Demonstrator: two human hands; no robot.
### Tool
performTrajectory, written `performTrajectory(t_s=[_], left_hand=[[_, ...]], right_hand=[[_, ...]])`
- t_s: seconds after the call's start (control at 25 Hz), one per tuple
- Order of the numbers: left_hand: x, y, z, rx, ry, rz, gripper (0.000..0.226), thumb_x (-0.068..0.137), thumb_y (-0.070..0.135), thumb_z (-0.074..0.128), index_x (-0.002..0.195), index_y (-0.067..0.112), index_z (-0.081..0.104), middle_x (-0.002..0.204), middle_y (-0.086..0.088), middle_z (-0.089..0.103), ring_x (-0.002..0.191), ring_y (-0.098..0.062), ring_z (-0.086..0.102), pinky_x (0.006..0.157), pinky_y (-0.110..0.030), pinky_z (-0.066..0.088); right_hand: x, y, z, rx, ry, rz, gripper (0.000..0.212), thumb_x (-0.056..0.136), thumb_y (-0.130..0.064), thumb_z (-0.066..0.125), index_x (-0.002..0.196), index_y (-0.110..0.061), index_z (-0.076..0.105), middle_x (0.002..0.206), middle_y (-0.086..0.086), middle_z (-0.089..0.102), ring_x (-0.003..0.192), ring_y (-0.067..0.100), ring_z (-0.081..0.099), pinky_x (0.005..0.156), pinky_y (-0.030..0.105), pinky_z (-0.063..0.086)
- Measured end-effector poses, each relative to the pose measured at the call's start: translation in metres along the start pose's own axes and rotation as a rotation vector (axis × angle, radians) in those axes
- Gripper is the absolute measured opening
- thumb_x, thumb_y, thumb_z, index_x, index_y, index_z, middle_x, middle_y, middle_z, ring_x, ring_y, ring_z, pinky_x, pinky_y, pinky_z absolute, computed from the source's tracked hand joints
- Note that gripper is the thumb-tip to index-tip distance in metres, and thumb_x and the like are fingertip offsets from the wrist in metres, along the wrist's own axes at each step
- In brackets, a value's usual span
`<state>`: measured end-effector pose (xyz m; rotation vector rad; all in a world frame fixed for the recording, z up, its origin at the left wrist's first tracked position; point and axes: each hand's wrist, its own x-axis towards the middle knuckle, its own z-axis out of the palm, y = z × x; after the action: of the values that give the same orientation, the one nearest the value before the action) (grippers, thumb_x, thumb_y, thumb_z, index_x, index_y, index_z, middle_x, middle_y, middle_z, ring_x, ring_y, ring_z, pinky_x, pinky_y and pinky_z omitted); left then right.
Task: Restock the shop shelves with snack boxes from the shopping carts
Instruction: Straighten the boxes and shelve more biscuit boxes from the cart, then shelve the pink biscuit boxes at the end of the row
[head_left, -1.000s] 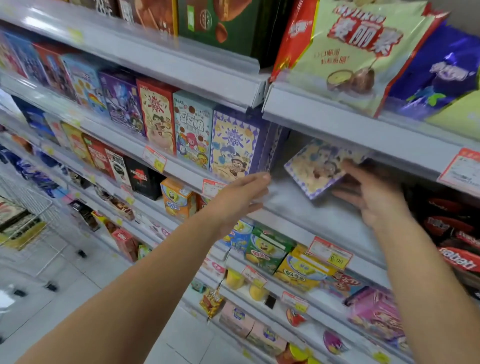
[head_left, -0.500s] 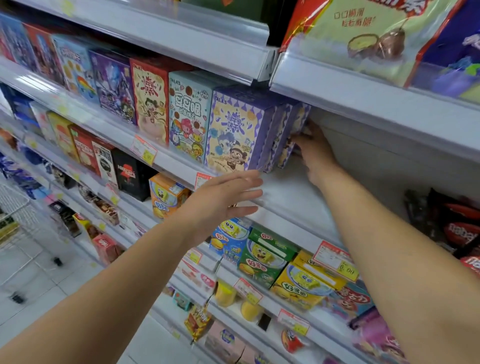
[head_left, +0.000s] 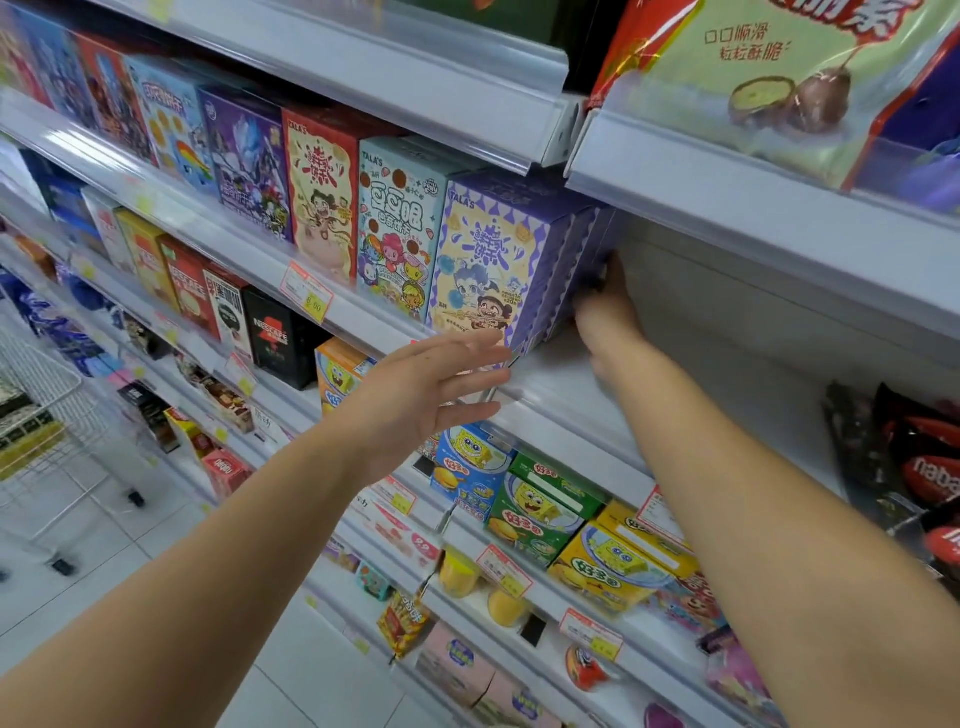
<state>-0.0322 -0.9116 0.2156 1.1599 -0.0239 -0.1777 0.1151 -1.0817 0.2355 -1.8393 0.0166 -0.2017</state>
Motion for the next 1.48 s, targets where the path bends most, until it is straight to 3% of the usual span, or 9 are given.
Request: performTrajectory(t_s=[0.12,0.2,0.24,0.36,0.48,0.76,0.92,1.28,1.48], left_hand=[[-0.006,0.007,-0.008,-0.021,0.039,-0.022,0.027,0.102,0.016,0.049,0.124,0.015,0.064,0.122,-0.001,0.070,0.112,-0.018,0.067,0.089,-0.036,0.058],[-0.013,0.018,-0.021,-0.043,0.097,-0.052,0.027,0.102,0.018,0.048,0.125,0.016,0.062,0.123,-0.001,0.070,0.112,-0.018,0.067,0.091,-0.037,0.058],[-0.020,0.026,-0.032,-0.062,0.141,-0.071,0.028,0.102,0.020,0.048,0.127,0.016,0.060,0.124,-0.002,0.070,0.112,-0.018,0.067,0.092,-0.038,0.057],[-0.049,0.054,-0.073,-0.120,0.253,-0.144,0.036,0.100,0.028,0.053,0.133,0.014,0.058,0.123,-0.002,0.070,0.113,-0.019,0.067,0.094,-0.040,0.055],[-0.092,0.093,-0.137,-0.143,0.305,-0.168,0.037,0.099,0.029,0.053,0.133,0.014,0.058,0.123,-0.003,0.070,0.112,-0.020,0.067,0.088,-0.038,0.055],[-0.186,0.151,-0.325,-0.207,0.561,-0.119,0.029,0.100,0.026,0.051,0.122,0.015,0.066,0.116,-0.003,0.073,0.105,-0.018,0.070,0.083,-0.035,0.058],[-0.229,0.149,-0.436,-0.303,0.774,-0.135,0.028,0.097,0.026,0.054,0.120,0.016,0.066,0.115,-0.005,0.073,0.107,-0.019,0.069,0.087,-0.036,0.057],[-0.306,0.146,-0.680,-0.479,1.259,-0.187,0.026,0.099,0.026,0.054,0.121,0.014,0.064,0.120,-0.008,0.070,0.110,-0.022,0.067,0.092,-0.041,0.055],[-0.323,0.145,-0.782,-0.562,1.402,-0.231,0.027,0.098,0.025,0.056,0.121,0.013,0.064,0.121,-0.008,0.068,0.109,-0.021,0.066,0.085,-0.038,0.056]], right_hand=[[-0.031,-0.011,-0.017,0.022,0.305,-0.068,0.053,0.089,-0.004,0.039,0.141,-0.010,0.041,0.119,0.006,0.056,0.102,0.017,0.056,0.084,0.020,0.041],[-0.072,-0.020,-0.017,0.204,0.494,-0.252,0.043,0.079,-0.005,0.038,0.117,-0.009,0.056,0.099,0.009,0.058,0.088,0.017,0.058,0.081,0.029,0.050],[-0.099,-0.030,-0.007,0.270,0.467,-0.257,0.037,0.079,-0.002,0.036,0.106,-0.016,0.057,0.092,0.006,0.057,0.082,0.013,0.057,0.076,0.030,0.052],[-0.165,-0.067,0.039,0.268,0.173,-0.169,0.039,0.089,0.008,0.034,0.099,-0.022,0.055,0.092,0.005,0.059,0.077,0.013,0.060,0.068,0.029,0.054],[-0.188,-0.104,0.106,0.340,-0.088,0.021,0.031,0.098,-0.003,0.036,0.109,-0.021,0.059,0.105,0.007,0.067,0.085,0.019,0.068,0.067,0.032,0.056],[-0.231,-0.141,0.307,0.553,-0.372,0.372,0.027,0.103,-0.016,0.033,0.114,-0.015,0.057,0.104,0.012,0.070,0.083,0.023,0.069,0.072,0.038,0.056],[-0.244,-0.139,0.431,0.453,-0.524,0.459,0.025,0.102,-0.015,0.035,0.112,-0.015,0.058,0.108,0.014,0.069,0.092,0.030,0.065,0.086,0.048,0.052],[-0.248,-0.099,0.754,0.050,-0.931,0.588,0.024,0.102,-0.013,0.039,0.116,-0.014,0.059,0.113,0.011,0.066,0.091,0.024,0.066,0.078,0.038,0.054],[-0.262,-0.089,0.895,-0.123,-1.088,0.632,0.020,0.100,-0.013,0.045,0.113,-0.016,0.059,0.120,0.013,0.062,0.095,0.024,0.064,0.074,0.032,0.056]])
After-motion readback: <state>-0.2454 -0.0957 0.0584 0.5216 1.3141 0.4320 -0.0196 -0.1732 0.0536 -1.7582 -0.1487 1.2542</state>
